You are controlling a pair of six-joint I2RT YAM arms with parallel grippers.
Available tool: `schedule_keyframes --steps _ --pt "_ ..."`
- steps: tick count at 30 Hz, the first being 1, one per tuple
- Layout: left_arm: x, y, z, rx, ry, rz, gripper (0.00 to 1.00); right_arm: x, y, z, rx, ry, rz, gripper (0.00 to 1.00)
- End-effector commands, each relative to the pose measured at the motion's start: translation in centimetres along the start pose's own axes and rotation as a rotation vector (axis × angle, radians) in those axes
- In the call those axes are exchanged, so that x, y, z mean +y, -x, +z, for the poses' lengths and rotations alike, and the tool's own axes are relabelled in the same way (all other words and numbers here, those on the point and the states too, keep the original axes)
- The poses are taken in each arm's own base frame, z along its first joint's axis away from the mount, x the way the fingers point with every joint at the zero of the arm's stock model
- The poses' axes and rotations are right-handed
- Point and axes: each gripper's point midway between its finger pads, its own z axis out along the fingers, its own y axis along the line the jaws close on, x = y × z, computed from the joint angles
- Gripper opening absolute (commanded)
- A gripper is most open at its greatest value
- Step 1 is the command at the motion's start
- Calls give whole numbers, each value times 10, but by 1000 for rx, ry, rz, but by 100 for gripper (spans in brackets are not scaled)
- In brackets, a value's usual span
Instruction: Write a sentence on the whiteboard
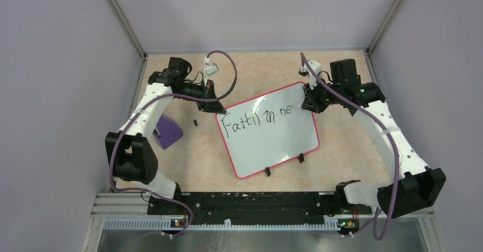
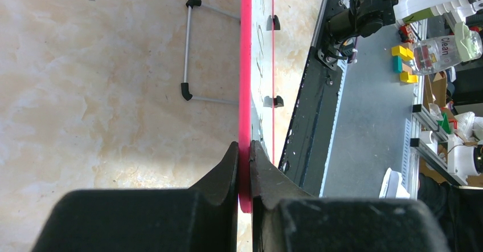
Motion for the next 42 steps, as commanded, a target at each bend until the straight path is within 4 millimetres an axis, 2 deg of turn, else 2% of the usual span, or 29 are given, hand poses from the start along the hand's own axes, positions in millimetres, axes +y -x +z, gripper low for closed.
schedule_keyframes --steps 1,5,14,24,42 --pt "6 -10 4 33 20 19 0 -3 24 -5 -72 5 -16 0" --pt "6 -11 4 35 22 19 0 -7 22 0 -61 -6 -9 0" --pt "8 -12 5 37 17 12 0 -16 1 5 -5 -63 -16 0" --pt "9 -12 6 36 14 10 0 -8 -18 3 31 -46 -9 0" --pt "8 -11 5 35 17 14 0 -21 21 -6 -40 -87 -29 0"
